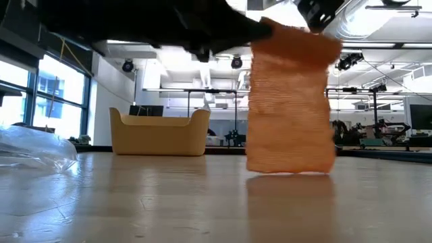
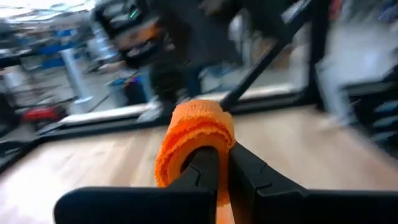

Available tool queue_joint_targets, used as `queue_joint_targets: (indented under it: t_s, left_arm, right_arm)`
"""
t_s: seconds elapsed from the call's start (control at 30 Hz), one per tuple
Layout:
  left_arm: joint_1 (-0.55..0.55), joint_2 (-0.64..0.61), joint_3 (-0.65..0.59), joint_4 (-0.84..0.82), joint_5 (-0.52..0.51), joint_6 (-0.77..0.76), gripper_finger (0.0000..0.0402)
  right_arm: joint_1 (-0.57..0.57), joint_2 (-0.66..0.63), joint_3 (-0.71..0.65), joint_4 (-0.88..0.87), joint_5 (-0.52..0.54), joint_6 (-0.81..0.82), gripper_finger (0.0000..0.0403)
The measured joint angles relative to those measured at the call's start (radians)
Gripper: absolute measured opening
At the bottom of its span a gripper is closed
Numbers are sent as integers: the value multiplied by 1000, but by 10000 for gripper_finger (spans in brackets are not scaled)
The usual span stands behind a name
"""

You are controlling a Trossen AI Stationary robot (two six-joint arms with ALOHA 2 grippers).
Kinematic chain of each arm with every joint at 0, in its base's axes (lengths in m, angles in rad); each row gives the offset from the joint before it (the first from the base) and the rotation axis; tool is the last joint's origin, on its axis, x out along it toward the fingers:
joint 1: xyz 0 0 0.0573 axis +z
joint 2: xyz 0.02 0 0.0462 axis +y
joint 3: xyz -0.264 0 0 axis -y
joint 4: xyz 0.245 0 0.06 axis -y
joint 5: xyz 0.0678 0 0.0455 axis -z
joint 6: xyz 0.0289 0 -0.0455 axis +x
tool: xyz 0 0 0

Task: Roll bandage
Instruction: Roll the orange bandage

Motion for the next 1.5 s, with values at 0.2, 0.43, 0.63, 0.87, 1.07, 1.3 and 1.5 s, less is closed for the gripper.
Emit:
queue_joint_targets:
  t_s: [0.2,0.43,0.63,0.87,1.07,1.3,1.5]
  left_arm:
    - [147,27,37,-83,-16,54,7]
    - [301,129,36,-89,108,48,7]
    - [343,228,34,-64,149,27,7]
    - [364,241,35,-55,152,11,7]
    - [361,241,35,-67,149,1,7]
    - [347,233,35,-71,91,2,7]
    - [316,227,35,-76,127,23,7]
  right_arm:
    - [4,55,0,-34,24,3,126]
    - [-64,247,0,-60,20,-66,126]
    - [-231,370,0,-150,20,-185,126]
    - [-369,539,4,-52,-131,-285,126]
    - [-393,622,12,-4,-140,-202,79]
    - [-261,581,4,-22,-65,-18,8]
    - [-82,410,-11,-83,-24,118,1]
